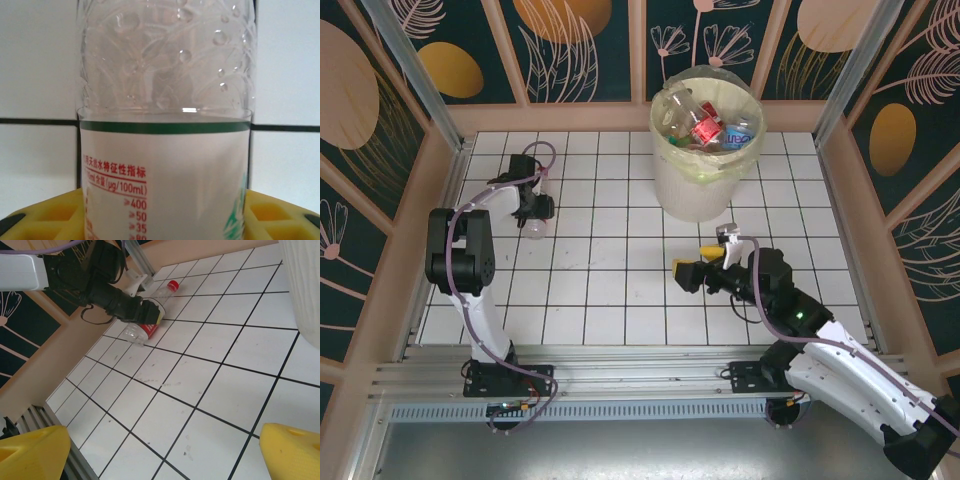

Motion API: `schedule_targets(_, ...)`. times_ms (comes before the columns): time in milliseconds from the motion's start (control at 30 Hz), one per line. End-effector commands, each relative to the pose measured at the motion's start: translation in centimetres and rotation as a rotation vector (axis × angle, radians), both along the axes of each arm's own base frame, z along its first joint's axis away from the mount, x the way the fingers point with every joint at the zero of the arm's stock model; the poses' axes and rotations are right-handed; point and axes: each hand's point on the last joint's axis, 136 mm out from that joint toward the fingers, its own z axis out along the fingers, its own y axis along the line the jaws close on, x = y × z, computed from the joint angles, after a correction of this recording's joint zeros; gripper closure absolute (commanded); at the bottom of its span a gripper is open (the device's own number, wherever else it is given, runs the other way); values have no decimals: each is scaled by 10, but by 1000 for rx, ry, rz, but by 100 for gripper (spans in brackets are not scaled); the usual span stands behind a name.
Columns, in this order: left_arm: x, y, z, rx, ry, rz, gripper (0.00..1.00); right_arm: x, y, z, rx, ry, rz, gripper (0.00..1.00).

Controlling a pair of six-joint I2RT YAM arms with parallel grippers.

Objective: Put the plastic bottles in the bin

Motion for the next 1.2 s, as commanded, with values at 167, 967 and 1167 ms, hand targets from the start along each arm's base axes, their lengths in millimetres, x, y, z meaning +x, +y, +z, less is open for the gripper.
schedule_targets(167, -17, -99, 98, -322, -257, -117, 47, 25, -2, 4, 85, 67, -145, 4)
schedule_targets(967, -167, -278, 193, -802, -569, -657, 40, 84, 70, 45, 175, 156, -39, 1)
schedule_targets(1167, -184, -301, 202, -844, -585, -700, 40, 91, 73, 48, 181, 150, -28, 5)
